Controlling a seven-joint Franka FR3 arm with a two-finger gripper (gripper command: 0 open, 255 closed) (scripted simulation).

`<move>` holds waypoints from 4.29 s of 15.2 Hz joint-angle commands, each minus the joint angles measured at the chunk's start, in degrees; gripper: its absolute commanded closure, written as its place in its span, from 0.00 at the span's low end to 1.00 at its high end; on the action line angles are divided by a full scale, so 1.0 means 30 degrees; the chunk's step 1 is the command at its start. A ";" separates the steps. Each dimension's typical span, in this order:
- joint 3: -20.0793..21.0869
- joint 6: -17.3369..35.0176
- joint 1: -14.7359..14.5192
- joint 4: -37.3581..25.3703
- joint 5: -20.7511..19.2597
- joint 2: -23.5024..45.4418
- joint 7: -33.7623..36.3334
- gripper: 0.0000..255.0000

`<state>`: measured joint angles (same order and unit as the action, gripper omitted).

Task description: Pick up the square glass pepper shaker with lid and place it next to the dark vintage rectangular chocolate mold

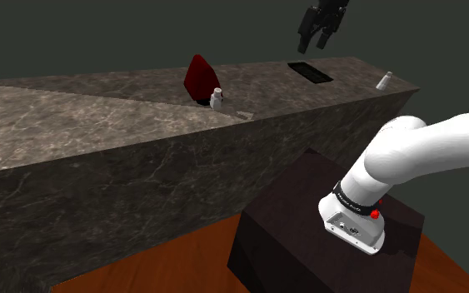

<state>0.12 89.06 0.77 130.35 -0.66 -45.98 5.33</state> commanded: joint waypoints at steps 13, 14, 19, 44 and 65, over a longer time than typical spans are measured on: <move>0.0769 0.5571 0.0192 -0.1260 0.0262 0.7635 0.1720 0.00; 0.0818 0.5937 0.0209 -0.1530 0.0254 0.8338 0.1861 0.00; 0.1015 0.7476 0.0272 -0.3251 0.0147 1.1937 0.2560 0.00; 0.0962 1.0514 0.0113 -1.1057 -0.0424 2.3770 0.4350 0.00; 0.0984 0.9238 0.0124 -1.1702 -0.0376 2.3139 0.4314 1.00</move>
<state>3.05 117.36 1.16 95.56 -1.80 23.68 18.25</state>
